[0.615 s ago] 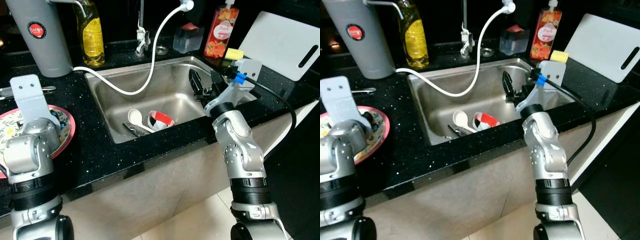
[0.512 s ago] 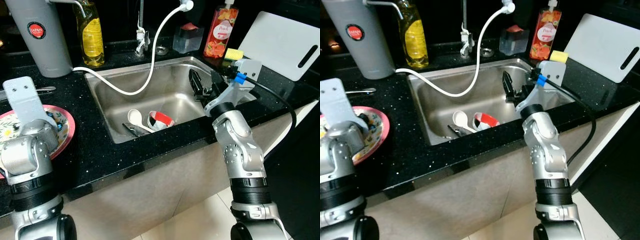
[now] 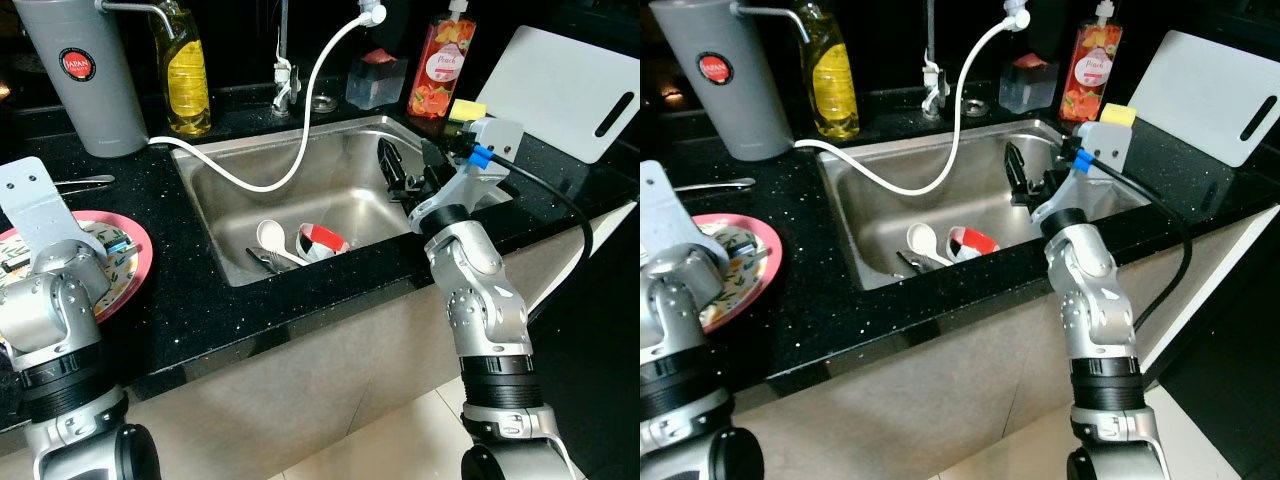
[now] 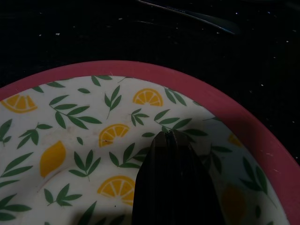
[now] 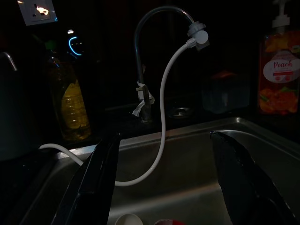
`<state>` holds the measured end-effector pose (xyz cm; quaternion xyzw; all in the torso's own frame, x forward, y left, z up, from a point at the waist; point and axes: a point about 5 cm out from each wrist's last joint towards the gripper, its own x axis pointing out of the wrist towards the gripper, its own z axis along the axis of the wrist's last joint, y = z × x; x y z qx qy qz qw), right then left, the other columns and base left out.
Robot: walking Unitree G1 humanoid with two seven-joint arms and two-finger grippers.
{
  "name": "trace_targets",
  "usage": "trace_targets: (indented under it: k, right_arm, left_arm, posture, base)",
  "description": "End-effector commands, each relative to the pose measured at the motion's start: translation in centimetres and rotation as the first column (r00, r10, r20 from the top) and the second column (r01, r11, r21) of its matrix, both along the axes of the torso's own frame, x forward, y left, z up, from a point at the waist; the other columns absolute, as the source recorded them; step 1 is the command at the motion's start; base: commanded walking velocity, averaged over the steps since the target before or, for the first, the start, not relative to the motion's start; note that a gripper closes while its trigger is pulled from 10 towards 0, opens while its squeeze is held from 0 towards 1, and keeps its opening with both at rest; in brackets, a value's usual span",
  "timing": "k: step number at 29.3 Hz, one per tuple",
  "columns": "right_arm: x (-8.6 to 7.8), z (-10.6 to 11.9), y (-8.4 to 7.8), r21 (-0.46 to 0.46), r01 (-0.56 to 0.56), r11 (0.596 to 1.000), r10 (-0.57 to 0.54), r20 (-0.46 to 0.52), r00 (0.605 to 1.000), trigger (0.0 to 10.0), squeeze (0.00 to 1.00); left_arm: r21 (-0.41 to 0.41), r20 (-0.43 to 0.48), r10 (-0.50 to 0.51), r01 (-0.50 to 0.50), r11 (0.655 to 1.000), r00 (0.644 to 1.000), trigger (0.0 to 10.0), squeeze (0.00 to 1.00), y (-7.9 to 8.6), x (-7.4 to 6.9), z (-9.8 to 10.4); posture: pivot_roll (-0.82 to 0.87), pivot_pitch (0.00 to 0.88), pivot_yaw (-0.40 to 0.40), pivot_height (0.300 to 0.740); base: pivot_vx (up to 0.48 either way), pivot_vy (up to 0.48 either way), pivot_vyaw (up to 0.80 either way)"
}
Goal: Kitchen organization
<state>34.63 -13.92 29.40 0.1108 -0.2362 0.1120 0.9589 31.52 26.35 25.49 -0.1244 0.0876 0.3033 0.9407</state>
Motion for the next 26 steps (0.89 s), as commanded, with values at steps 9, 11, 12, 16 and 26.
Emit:
trace_targets:
  k: [9, 11, 12, 16, 26]
  right_arm:
    - [-0.1, 0.0, -0.3, -0.002, 0.011, 1.0, -0.011, 0.0, 1.0, 10.0, 0.0]
    - [-0.1, 0.0, -0.3, -0.001, 0.01, 1.0, -0.01, 0.0, 1.0, 10.0, 0.0]
    - [-0.1, 0.0, -0.3, 0.0, 0.011, 1.0, -0.011, 0.0, 1.0, 10.0, 0.0]
    - [-0.1, 0.0, -0.4, 0.002, 0.014, 1.0, -0.014, 0.001, 1.0, 10.0, 0.0]
    - [-0.1, -0.1, -0.4, 0.006, 0.016, 1.0, -0.016, -0.002, 1.0, 10.0, 0.0]
  left_arm:
    - [0.04, -0.032, 0.015, -0.014, 0.999, 0.999, 0.0, 0.0, 0.0, 0.4, -1.1]
    - [0.127, 0.058, 0.034, -0.041, 0.991, 0.998, 10.0, 0.0, 0.7, 0.7, 1.1]
    - [0.193, 0.101, 0.034, -0.053, 0.98, 0.994, 10.0, 0.0, 1.1, 0.9, 2.6]
    - [0.259, 0.126, 0.014, -0.047, 0.965, 0.992, 10.0, 0.0, 1.1, 0.9, 3.6]
    - [0.343, 0.176, -0.112, 0.045, 0.938, 0.978, 10.0, 0.0, -0.8, 1.4, 4.9]
  posture:
    - [-0.08, 0.131, -0.027, 0.74]
    - [-0.08, 0.132, -0.03, 0.74]
    - [-0.08, 0.132, -0.03, 0.74]
    - [-0.08, 0.134, -0.027, 0.74]
    - [-0.08, 0.135, -0.027, 0.74]
  base:
    - [0.0, 0.0, 0.0]
    - [0.0, 0.0, 0.0]
    - [0.0, 0.0, 0.0]
    - [0.0, 0.0, 0.0]
    - [0.0, 0.0, 0.0]
